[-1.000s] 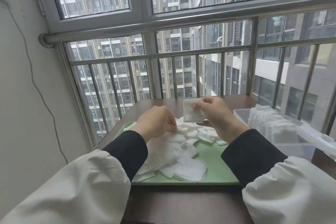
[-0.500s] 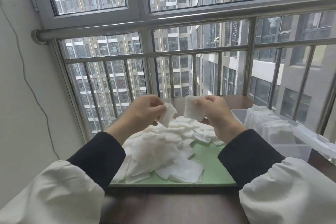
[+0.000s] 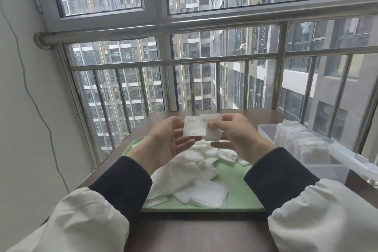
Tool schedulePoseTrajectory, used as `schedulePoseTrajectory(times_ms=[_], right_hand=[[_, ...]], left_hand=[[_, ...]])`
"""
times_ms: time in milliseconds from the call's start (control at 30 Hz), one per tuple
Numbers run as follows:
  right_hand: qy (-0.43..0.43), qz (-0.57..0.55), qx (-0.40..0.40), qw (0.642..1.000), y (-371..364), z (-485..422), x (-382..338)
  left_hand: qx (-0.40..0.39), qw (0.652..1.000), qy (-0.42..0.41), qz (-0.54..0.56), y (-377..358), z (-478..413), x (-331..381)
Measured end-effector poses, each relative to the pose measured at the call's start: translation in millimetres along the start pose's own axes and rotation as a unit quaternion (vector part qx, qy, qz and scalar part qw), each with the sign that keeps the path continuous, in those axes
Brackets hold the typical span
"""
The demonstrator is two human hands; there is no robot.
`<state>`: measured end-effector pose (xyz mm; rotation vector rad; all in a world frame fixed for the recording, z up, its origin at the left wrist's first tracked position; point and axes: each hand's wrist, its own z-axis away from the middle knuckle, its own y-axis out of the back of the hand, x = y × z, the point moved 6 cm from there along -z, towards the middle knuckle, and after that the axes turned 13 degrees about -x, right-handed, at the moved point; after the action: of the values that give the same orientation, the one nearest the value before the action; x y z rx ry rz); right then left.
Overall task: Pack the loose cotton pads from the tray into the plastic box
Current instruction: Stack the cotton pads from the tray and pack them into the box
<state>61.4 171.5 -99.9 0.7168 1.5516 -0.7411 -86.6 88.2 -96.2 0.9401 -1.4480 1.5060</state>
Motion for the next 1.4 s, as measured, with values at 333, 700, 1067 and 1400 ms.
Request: schedulePoseTrajectory(times_ms=[333, 700, 1067, 1400], right_hand=[[0.01, 0.014, -0.011, 1.0, -2.0, 1.5, -1.2], [0.049, -0.03, -0.095, 0.994, -16.4, 11.1, -10.3], [0.064, -0.039, -0.107, 0.991, -25.9, 21.9, -20.1], [0.058, 0.092, -0.109, 0.988, 5.8, 81.1, -57.6]], left_hand=[[0.003, 0.976, -0.088, -0.197, 0.8, 2.5, 11.5], [0.008, 0.963, -0.121, -0.241, -10.1, 5.4, 10.0], [0.097, 0.925, -0.177, -0.32, -15.9, 24.7, 20.0], [-0.08, 0.945, -0.178, -0.264, -58.1, 29.2, 6.8]])
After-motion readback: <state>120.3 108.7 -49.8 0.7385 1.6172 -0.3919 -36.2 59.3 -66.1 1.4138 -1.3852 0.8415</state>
